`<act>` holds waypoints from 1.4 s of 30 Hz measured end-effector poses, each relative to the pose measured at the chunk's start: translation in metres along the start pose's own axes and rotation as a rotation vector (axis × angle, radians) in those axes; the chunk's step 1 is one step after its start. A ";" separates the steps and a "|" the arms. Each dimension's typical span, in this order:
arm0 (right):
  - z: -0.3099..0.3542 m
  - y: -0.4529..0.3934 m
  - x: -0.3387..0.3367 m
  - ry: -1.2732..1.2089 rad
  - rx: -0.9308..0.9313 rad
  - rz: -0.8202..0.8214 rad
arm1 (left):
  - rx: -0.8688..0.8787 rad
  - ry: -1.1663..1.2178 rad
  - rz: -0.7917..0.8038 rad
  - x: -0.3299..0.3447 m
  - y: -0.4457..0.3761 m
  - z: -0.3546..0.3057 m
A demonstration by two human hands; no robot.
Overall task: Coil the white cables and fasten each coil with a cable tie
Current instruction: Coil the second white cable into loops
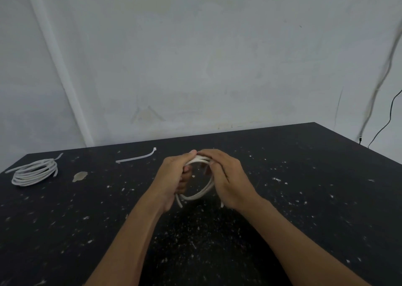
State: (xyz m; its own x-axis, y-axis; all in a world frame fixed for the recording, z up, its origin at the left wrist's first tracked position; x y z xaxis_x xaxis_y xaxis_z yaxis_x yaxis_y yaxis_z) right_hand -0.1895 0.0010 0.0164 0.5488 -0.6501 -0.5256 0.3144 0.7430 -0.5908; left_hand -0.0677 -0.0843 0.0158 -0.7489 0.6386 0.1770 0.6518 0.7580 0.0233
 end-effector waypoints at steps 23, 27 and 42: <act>-0.013 0.013 0.003 -0.764 0.708 -0.388 | 0.052 0.338 -0.083 0.033 -0.002 0.017; -0.003 0.011 0.008 -0.749 0.648 -0.346 | 0.032 0.333 -0.016 0.024 0.001 0.011; 0.015 0.003 -0.014 -0.229 0.171 -0.370 | 0.453 -0.222 -0.153 0.032 0.010 -0.015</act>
State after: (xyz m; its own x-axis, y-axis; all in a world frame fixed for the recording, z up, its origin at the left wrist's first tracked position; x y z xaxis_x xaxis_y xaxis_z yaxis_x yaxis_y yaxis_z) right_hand -0.1843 0.0144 0.0316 0.5267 -0.8387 -0.1384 0.6340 0.4961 -0.5932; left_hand -0.0833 -0.0584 0.0365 -0.8708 0.4916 -0.0093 0.4531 0.7950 -0.4034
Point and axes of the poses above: each hand's wrist, its own y-axis away from the middle knuckle, its own x-axis out of the palm, z = x × y, the point moved 7 cm from there along -y, towards the middle knuckle, and after that the axes turned 10 degrees about y, right-handed, at the moved point
